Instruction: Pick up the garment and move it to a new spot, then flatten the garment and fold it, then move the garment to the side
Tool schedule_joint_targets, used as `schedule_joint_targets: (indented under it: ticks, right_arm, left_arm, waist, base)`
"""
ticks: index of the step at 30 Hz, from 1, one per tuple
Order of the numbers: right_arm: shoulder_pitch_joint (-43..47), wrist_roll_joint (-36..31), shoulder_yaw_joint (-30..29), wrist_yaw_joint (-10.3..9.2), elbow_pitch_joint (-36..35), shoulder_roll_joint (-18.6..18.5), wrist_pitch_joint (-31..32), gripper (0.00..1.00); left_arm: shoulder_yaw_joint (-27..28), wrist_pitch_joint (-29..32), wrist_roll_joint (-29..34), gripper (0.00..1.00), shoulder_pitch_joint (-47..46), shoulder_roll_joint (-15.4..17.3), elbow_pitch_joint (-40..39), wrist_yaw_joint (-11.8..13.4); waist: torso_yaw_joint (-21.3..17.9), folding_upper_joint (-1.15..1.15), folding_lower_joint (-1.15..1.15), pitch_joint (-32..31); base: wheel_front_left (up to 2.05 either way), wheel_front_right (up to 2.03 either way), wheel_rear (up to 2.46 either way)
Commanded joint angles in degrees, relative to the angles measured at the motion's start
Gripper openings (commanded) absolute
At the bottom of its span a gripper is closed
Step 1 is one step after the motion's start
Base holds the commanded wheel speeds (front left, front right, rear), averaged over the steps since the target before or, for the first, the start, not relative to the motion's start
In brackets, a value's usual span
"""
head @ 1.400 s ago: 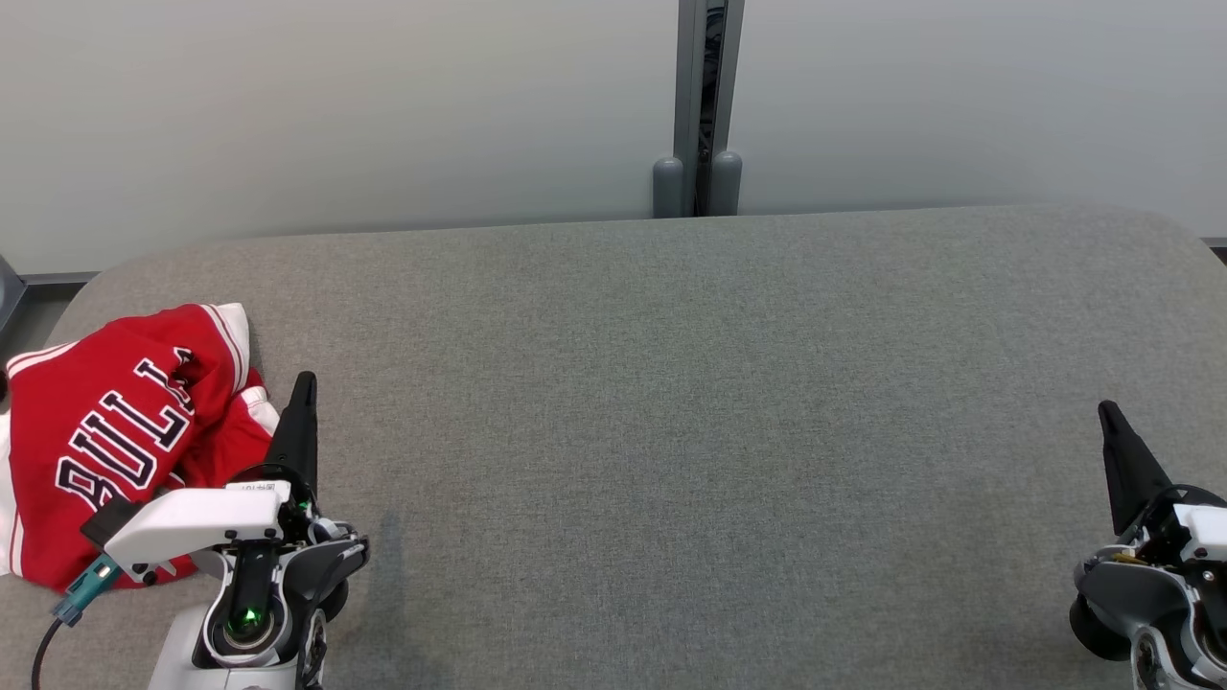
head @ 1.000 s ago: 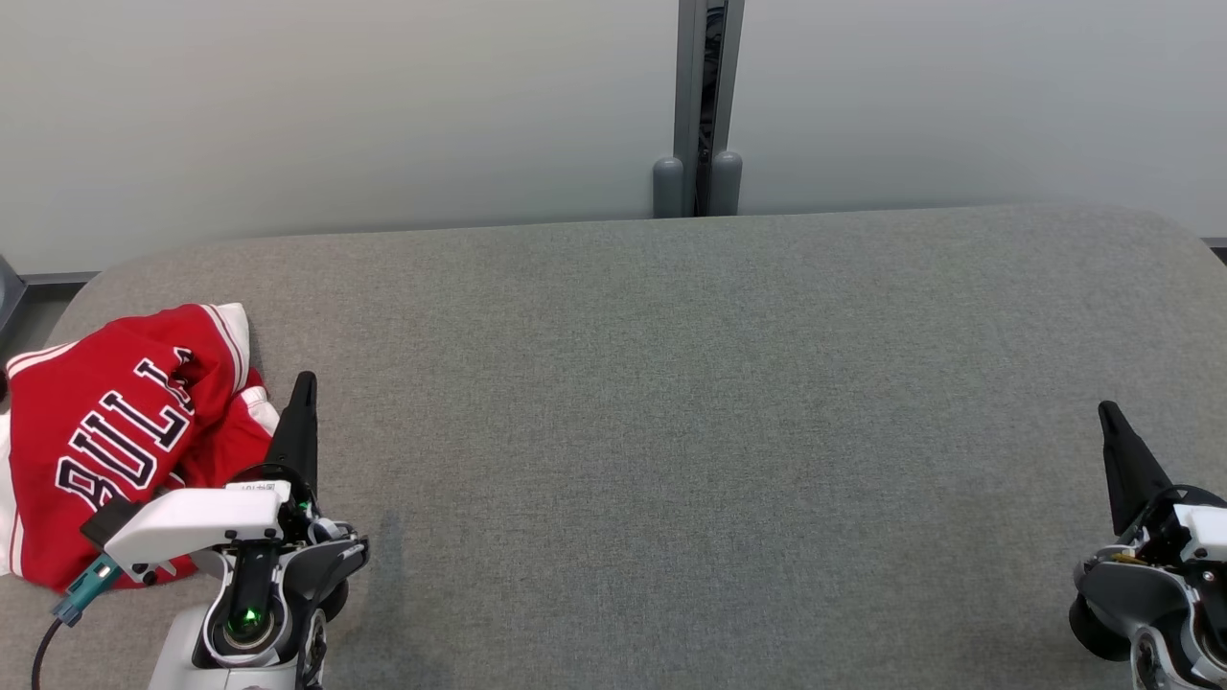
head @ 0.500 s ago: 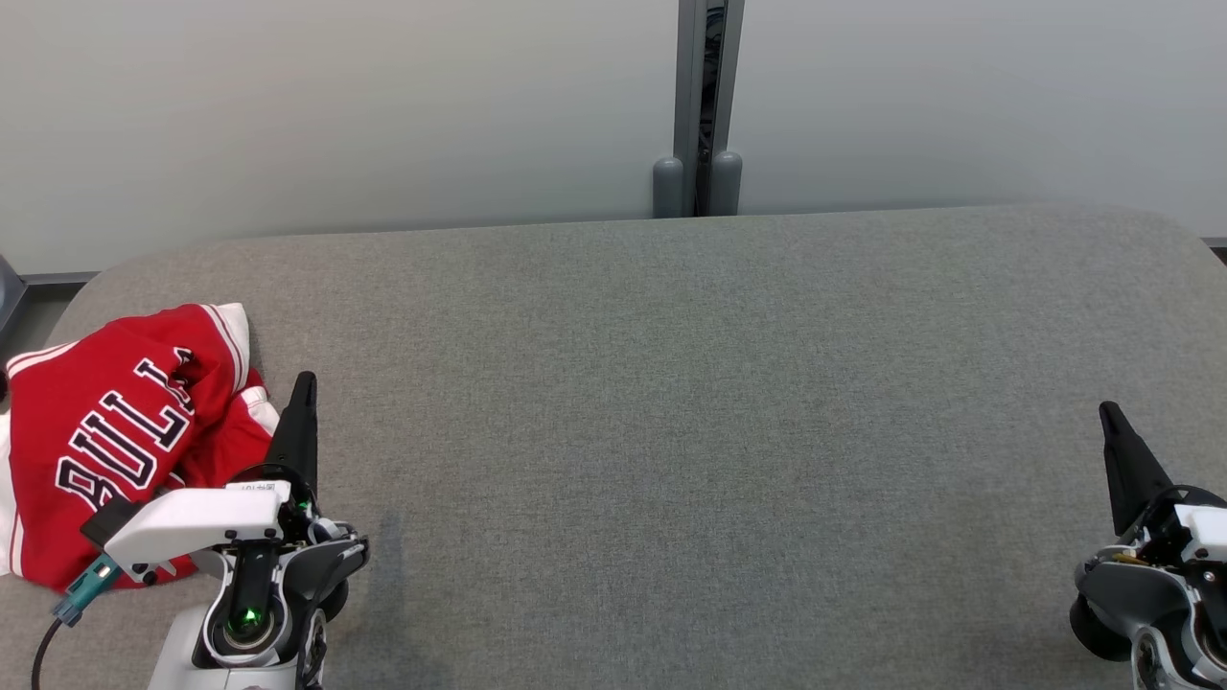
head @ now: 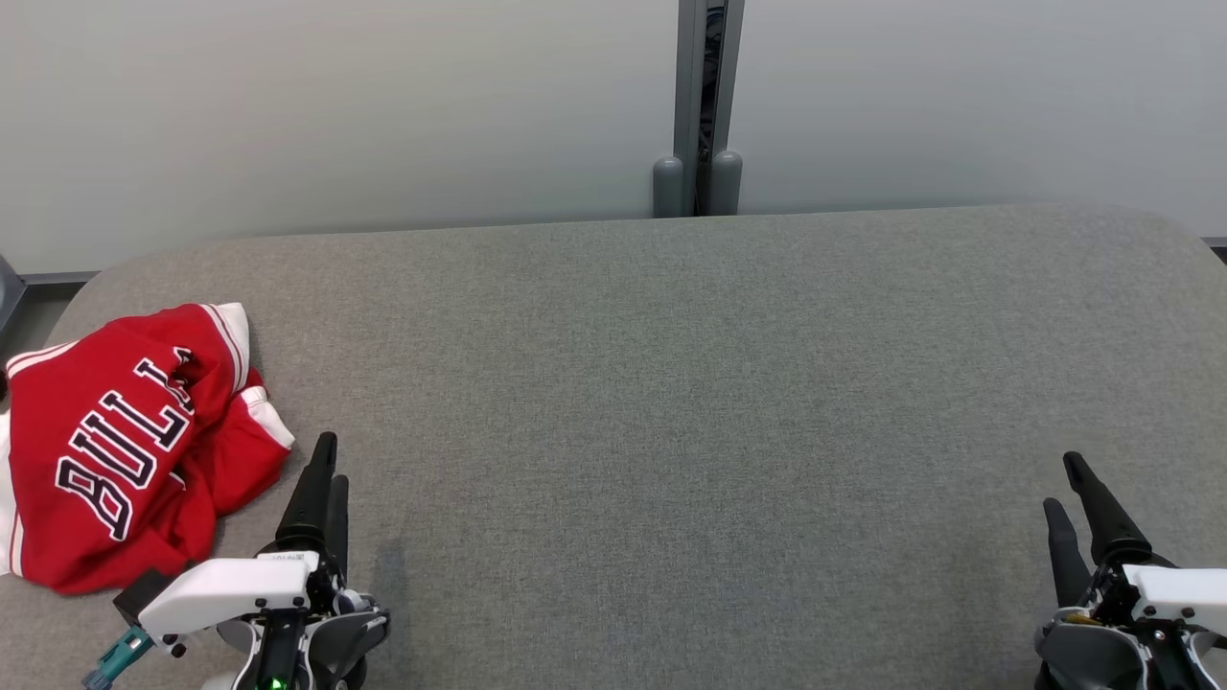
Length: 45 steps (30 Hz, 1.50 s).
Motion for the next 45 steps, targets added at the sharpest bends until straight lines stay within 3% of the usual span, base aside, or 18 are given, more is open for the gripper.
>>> schedule_joint_targets:
  ticks: [1,7,14,22,27,45]
  right_arm:
    - [-1.0,-0.76,0.98,0.09,-1.55,-0.72,-0.92,1.0]
    - [-0.92,-3.62,3.29,0.11,-2.05,-1.1,-3.08,1.0]
    - [-0.79,-11.32,3.93,0.14,-3.35,-0.92,-4.81,1.0]
    - [-0.59,-22.32,7.01,0.17,-5.2,-0.71,-7.17,1.0]
    - [-0.56,-32.35,9.35,0.2,-7.65,-0.69,-8.86,1.0]
    - [0.2,-48.11,14.67,0.26,-11.36,-0.77,-12.7,1.0]
  left_arm:
    - [-0.34,-0.63,0.55,1.0,-0.94,0.58,-1.87,-0.03]
    - [-1.53,-2.43,3.94,1.0,-0.17,1.21,-3.6,-0.04]
    - [-0.71,-3.72,11.42,1.0,0.57,0.93,-5.47,-0.05]
    - [-0.15,-5.46,24.21,1.0,1.62,0.72,-8.95,0.09]
    - [-1.15,-6.69,33.03,1.0,2.52,0.79,-12.05,2.0]
    - [-4.12,-9.53,51.4,1.0,4.67,0.95,-16.53,6.88]
  waist:
    - [0.01,0.0,0.0,0.02]
    - [0.06,0.0,0.0,0.05]
    - [0.13,0.0,0.0,0.11]
    - [0.23,0.0,0.0,0.19]
    - [0.28,0.0,0.0,0.28]
    - [0.38,0.0,0.0,0.55]
  base:
    - [0.0,0.0,0.0]
    - [0.0,0.0,0.0]
    - [0.0,0.0,0.0]
    - [0.0,0.0,0.0]
    - [0.0,0.0,0.0]
    - [0.0,0.0,0.0]
